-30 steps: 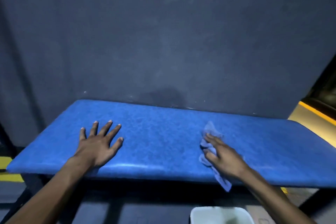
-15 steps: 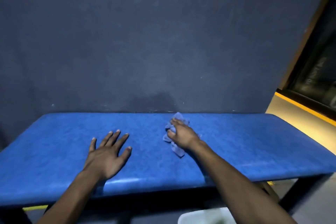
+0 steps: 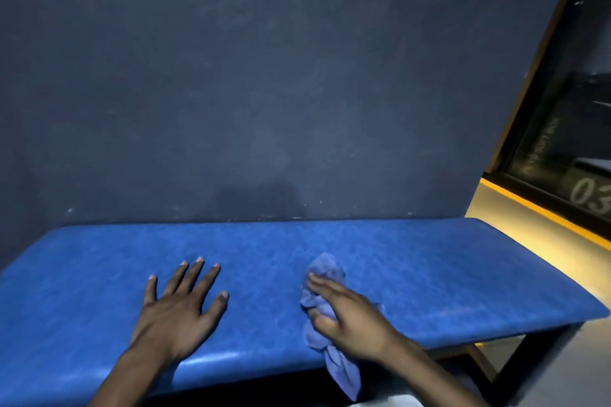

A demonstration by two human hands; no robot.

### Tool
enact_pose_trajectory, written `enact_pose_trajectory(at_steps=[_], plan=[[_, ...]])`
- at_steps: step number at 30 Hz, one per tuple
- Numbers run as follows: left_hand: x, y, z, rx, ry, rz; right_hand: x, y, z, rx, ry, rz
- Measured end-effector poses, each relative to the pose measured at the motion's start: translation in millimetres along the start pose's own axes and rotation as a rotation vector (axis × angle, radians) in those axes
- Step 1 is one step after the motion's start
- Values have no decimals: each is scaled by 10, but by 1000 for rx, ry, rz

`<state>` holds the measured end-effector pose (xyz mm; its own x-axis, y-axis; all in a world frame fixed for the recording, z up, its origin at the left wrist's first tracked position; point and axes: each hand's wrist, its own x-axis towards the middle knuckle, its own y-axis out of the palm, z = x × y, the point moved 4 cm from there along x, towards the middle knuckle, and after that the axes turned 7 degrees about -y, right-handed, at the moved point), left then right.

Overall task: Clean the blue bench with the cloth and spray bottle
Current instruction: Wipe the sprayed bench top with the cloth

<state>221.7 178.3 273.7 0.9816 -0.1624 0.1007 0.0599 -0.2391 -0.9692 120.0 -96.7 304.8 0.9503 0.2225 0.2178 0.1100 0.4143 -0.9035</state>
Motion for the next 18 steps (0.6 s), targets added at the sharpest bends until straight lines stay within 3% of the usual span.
enact_pose_trajectory(at_steps=[6,10,12,16,18], plan=[[18,-6,42,-5,10,-2,874,-142,-618,-4,197,21],[31,15,52,-12,4,-8,968,-283,-1066,0,364,-101],[30,15,54,-7,-2,-14,756,-223,-905,-32,339,-129],[2,8,41,-9,16,-27,-116,-127,-474,10,66,-61],[11,2,49,-3,14,-23,-388,-180,-564,17,61,-59]])
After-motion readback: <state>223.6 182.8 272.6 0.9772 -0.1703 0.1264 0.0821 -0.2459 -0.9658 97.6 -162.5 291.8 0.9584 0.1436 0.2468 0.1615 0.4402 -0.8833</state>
